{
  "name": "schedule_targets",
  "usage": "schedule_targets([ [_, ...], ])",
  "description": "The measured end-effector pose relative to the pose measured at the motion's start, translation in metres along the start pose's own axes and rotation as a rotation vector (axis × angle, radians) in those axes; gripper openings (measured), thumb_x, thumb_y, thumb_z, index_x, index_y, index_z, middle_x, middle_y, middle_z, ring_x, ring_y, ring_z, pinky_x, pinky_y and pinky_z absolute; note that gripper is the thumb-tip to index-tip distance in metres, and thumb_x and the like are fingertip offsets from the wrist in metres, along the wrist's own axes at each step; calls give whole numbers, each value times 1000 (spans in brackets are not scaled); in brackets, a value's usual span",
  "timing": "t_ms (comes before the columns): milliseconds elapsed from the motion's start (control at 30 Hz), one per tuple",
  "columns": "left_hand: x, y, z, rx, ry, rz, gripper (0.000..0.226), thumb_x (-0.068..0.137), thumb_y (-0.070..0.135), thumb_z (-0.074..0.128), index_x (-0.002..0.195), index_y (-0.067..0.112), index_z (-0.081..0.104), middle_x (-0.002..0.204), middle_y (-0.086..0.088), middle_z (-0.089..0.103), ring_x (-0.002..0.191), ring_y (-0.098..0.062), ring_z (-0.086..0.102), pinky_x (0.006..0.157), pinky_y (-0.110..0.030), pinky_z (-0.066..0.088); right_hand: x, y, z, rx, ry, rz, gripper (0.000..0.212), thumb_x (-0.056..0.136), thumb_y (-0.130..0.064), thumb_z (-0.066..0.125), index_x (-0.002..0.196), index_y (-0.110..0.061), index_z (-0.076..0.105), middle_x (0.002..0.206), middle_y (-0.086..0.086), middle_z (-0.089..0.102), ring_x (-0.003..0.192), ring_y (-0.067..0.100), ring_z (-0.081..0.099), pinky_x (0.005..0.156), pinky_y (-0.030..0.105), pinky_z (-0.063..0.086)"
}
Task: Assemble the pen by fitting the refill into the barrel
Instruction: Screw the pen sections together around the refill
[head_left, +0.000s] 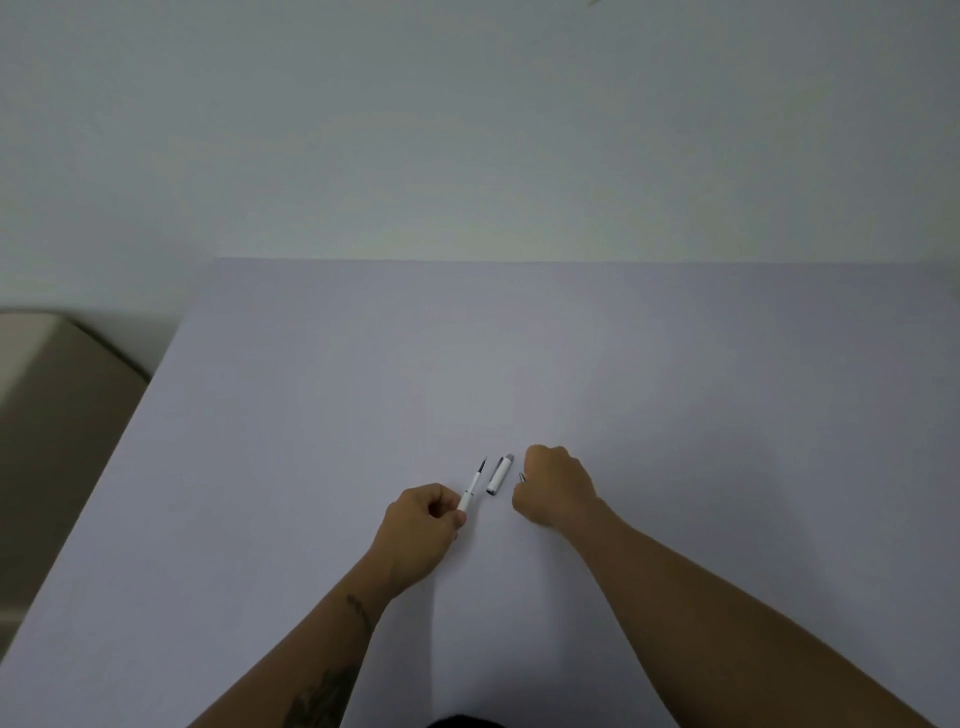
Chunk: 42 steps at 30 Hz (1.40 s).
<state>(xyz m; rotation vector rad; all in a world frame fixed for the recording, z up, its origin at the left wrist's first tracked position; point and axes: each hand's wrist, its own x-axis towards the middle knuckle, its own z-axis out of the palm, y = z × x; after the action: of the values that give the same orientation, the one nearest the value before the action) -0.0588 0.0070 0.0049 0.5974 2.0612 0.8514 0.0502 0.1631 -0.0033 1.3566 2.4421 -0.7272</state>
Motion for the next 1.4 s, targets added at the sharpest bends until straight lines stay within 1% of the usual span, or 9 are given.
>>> schedule_targets([
  [100,0,-3,-6,4,-7,-6,11,88,16,62,77,12,65,74,-1,68,63,-11,57,62,-22,46,0,-6,10,-28,7,10,17,80,-15,57,96,-12,51,108,12,59,102,33,61,71,29,40],
  [233,0,-5,-13,-3,-2,-14,12,87,16,62,76,13,64,73,-2,68,63,-12,57,64,-24,49,1,-8,3,69,1,82,14,73,-15,56,70,-16,42,87,7,53,79,31,56,64,28,38],
  [300,0,-5,-15,-10,-7,-15,13,87,16,62,74,16,64,73,-1,68,64,-13,58,66,-27,49,3,-9,-5,245,51,114,16,72,-17,58,62,-17,45,77,6,56,69,28,53,60,26,37],
  [400,0,-2,-16,-9,-6,-5,16,88,16,62,72,20,63,75,-2,68,66,-14,58,66,-27,50,3,-17,-23,629,126,120,6,70,-12,64,65,-9,65,65,0,68,63,19,59,57,25,44],
  [500,-2,2,-12,-2,8,14,15,88,16,63,74,20,64,78,-4,69,67,-15,58,65,-27,50,-1,-26,-36,928,91,89,9,71,-8,66,65,-11,72,63,0,73,57,13,63,60,28,50],
  [567,-4,3,-8,7,14,24,14,89,16,63,75,21,65,80,-6,70,69,-16,58,67,-28,50,-4,-30,-39,1005,60,81,12,74,-6,66,66,-14,72,65,1,74,57,12,63,60,28,51],
  [867,-16,6,8,16,42,40,11,88,17,63,78,18,67,85,-10,72,68,-16,58,65,-27,49,-18,-25,-29,994,-18,98,10,80,-4,65,77,-9,72,71,3,72,58,11,64,56,22,52],
  [1067,-23,12,15,-19,71,48,9,88,15,62,80,14,67,84,-13,72,66,-17,58,69,-37,54,-26,-14,-30,1012,-93,71,12,82,0,64,76,-8,70,73,7,72,58,13,63,51,20,48],
  [1400,-32,26,25,-54,110,110,10,88,14,64,81,16,70,75,-5,66,62,-14,53,59,-26,46,-38,1,-38,878,-225,-1,11,79,-2,65,84,-2,75,74,8,75,62,14,64,56,23,48],
])
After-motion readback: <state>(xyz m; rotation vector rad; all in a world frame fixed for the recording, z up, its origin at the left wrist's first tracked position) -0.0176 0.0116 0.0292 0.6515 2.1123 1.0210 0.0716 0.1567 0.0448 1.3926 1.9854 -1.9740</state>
